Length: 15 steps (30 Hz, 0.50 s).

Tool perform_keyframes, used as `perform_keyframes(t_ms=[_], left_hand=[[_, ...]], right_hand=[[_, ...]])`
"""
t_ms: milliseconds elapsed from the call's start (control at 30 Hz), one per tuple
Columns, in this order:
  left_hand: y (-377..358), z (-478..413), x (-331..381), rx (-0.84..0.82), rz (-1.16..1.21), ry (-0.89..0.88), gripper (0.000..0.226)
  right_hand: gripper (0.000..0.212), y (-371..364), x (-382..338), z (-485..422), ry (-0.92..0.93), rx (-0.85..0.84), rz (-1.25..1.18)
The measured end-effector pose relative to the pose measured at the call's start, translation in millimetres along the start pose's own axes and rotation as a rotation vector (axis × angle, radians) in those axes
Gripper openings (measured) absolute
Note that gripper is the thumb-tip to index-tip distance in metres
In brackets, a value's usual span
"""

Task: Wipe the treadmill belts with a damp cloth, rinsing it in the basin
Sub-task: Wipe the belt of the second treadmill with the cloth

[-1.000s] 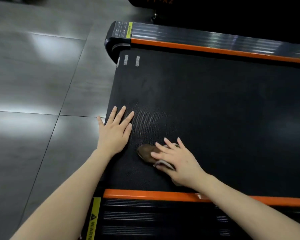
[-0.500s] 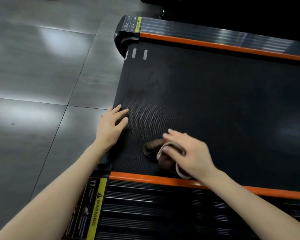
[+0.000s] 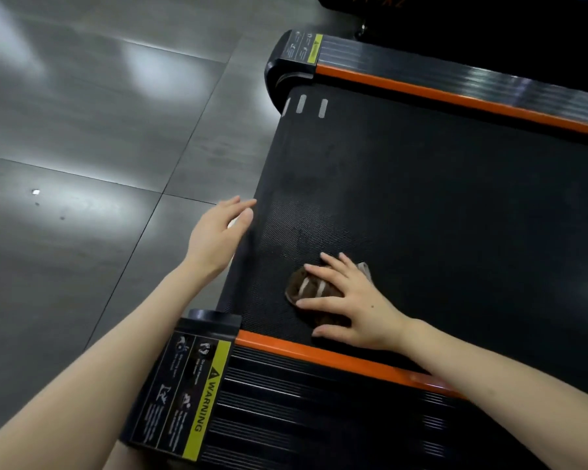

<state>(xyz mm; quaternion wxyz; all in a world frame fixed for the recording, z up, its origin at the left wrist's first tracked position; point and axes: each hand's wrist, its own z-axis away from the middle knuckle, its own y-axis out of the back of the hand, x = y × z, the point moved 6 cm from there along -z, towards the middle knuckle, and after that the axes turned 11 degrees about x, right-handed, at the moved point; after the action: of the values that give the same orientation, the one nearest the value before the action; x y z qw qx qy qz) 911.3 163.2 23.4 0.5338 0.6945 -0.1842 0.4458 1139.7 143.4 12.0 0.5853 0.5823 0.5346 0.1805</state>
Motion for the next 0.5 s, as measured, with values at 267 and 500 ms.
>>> perform_keyframes(t_ms=[267,500], left_hand=[[-12,3,-14,-0.077,0.051,0.162,0.039],[-50,21,-18,-0.112,0.203,0.345,0.062]], right_hand=[[0.030,-22,-32,-40,0.088,-0.030,-0.073],[0.027,-3,-15,8,0.173,-0.066,-0.079]])
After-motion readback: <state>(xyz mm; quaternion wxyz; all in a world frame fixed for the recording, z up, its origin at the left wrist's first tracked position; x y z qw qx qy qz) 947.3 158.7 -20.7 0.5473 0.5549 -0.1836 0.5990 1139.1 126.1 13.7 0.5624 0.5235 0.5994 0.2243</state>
